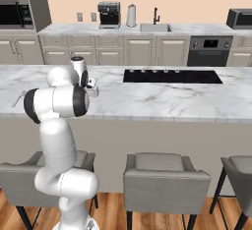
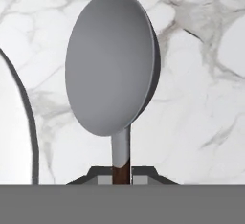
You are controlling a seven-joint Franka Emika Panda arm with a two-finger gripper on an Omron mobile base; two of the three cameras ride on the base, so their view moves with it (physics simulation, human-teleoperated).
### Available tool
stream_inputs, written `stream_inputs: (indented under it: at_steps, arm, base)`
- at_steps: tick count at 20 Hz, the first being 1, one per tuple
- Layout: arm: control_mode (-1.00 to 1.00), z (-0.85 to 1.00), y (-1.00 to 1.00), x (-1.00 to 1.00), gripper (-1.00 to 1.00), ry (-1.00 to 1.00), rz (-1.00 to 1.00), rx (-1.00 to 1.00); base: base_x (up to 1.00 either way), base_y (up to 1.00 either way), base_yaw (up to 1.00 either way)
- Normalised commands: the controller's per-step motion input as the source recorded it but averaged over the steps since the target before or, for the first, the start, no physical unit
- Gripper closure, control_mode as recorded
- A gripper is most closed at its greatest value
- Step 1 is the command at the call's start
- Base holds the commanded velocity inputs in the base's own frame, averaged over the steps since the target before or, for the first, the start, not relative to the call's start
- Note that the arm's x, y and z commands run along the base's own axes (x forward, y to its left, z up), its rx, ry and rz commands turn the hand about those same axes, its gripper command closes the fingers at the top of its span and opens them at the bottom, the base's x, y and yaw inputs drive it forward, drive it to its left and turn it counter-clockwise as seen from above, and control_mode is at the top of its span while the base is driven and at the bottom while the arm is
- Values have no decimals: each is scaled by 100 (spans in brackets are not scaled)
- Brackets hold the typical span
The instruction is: Take the fork and place it on the left side of the plate. Then take the spoon and place it on the right side of the plate. Make sure they're directly next to the plate.
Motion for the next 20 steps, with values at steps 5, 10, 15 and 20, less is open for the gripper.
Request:
stream_inputs:
  at_steps: [5,10,15,20]
  arm:
    - [-100,-22,11,28,100,0,-1,0]
    - [-100,-29,6,12,-100,0,0,0]
    - [-100,-5,0,-15,-100,-2,-2,0]
    - [-100,37,-10,-23,-100,0,-3,0]
  base:
    - [0,0,0]
    - [0,0,0]
    - [0,0,0]
    - [0,0,0]
